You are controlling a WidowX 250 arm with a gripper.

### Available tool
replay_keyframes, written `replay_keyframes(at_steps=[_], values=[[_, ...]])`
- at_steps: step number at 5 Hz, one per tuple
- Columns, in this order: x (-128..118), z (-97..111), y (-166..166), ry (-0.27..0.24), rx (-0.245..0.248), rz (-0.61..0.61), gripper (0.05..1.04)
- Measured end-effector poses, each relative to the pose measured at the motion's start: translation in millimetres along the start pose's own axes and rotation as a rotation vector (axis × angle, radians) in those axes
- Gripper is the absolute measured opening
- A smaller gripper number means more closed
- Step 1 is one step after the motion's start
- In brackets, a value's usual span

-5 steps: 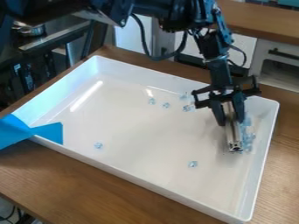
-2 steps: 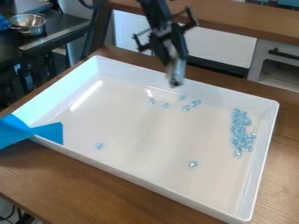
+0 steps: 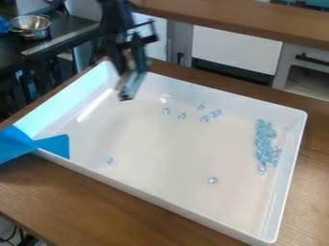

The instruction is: Sweep into pile

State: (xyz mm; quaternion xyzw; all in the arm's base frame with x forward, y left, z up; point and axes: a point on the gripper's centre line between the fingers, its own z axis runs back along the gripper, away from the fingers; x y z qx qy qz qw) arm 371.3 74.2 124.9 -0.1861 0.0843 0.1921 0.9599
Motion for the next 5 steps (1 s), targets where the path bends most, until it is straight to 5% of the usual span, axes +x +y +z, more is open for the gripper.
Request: replay_keyframes(at_steps=[1, 3, 5], values=[[-7, -9, 35, 0.041, 0.039, 0.174, 0.36], [-22, -23, 59, -0.033, 0.148, 0.231, 0.36], [-26, -55, 61, -0.07, 0.187, 0.236, 0.36]])
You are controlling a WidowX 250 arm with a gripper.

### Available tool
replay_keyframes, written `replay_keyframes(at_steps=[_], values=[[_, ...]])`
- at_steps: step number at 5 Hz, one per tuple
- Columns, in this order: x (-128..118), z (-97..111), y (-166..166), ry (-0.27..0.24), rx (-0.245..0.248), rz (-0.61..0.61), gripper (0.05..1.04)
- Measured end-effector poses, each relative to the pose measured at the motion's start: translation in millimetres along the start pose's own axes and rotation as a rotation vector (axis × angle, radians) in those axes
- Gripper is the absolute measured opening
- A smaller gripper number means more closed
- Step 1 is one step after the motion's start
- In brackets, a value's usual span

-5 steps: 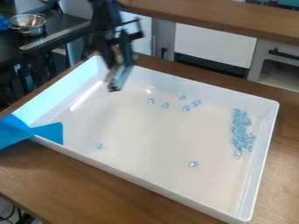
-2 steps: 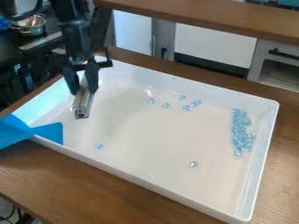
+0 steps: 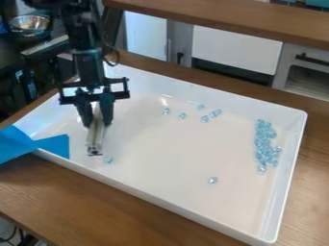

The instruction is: Sweep into pile

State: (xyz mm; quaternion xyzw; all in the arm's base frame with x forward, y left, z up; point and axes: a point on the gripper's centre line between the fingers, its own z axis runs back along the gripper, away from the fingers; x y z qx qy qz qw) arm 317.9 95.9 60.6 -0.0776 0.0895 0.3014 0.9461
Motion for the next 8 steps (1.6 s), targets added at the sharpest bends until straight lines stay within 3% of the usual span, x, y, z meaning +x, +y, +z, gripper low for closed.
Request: replay_keyframes(at_steps=[2, 4, 8], values=[[-8, -18, -11, -0.019, 0.055, -0.02, 0.36], [-11, -22, -25, -0.038, 0.068, -0.02, 0.36], [-53, -41, -119, -0.014, 0.035, -0.056, 0.36]])
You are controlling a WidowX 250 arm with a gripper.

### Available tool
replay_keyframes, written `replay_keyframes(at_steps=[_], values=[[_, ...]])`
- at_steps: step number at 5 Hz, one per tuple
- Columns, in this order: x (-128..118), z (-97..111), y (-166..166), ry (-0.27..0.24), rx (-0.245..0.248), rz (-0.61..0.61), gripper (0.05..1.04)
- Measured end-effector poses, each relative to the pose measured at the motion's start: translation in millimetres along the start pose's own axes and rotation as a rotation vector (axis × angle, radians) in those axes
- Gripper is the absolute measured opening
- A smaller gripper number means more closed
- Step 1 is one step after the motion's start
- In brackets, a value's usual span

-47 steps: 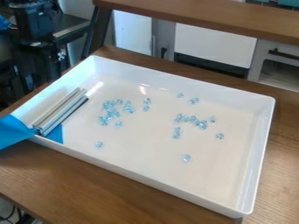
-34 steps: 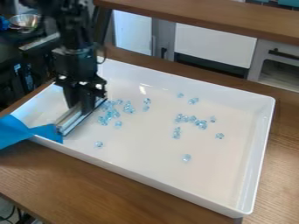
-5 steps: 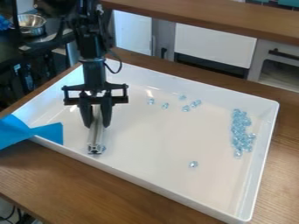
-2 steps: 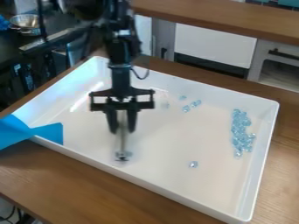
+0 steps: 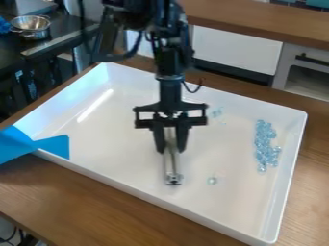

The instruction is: Sweep into pile

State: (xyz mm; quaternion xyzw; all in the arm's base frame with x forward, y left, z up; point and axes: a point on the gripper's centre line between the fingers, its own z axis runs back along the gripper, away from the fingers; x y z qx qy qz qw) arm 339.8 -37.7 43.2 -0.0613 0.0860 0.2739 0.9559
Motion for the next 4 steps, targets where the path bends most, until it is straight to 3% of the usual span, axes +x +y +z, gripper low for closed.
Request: replay_keyframes(at_steps=[2, 4], values=[[-9, -8, -46, -0.001, -0.019, 0.031, 0.36], [6, -7, -79, -0.032, -0.069, 0.104, 0.36]])
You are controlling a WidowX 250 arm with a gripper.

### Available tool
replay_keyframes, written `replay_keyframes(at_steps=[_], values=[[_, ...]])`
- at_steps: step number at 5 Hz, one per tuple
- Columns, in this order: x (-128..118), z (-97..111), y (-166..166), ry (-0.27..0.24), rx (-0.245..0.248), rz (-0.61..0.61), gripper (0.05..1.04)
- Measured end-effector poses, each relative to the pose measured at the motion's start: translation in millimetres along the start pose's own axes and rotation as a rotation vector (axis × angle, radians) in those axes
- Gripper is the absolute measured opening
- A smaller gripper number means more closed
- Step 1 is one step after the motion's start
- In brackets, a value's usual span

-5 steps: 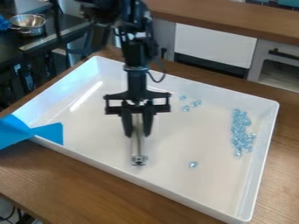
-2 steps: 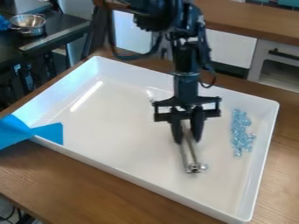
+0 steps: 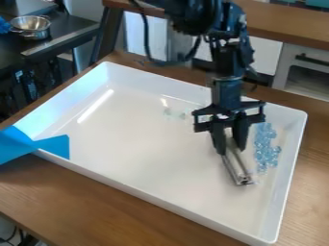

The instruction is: Sweep into pile

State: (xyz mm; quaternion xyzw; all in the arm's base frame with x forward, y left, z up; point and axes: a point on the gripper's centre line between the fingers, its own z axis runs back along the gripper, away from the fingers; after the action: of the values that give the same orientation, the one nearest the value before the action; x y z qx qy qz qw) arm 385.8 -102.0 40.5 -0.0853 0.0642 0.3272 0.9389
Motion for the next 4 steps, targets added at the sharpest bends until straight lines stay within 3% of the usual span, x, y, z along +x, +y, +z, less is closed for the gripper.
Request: replay_keyframes(at_steps=[2, 3, 4], values=[[25, 1, -32, -0.025, -0.05, 0.067, 0.36], [26, 7, -32, -0.01, -0.055, 0.066, 0.36], [26, 15, -15, 0.048, -0.061, 0.041, 0.36]])
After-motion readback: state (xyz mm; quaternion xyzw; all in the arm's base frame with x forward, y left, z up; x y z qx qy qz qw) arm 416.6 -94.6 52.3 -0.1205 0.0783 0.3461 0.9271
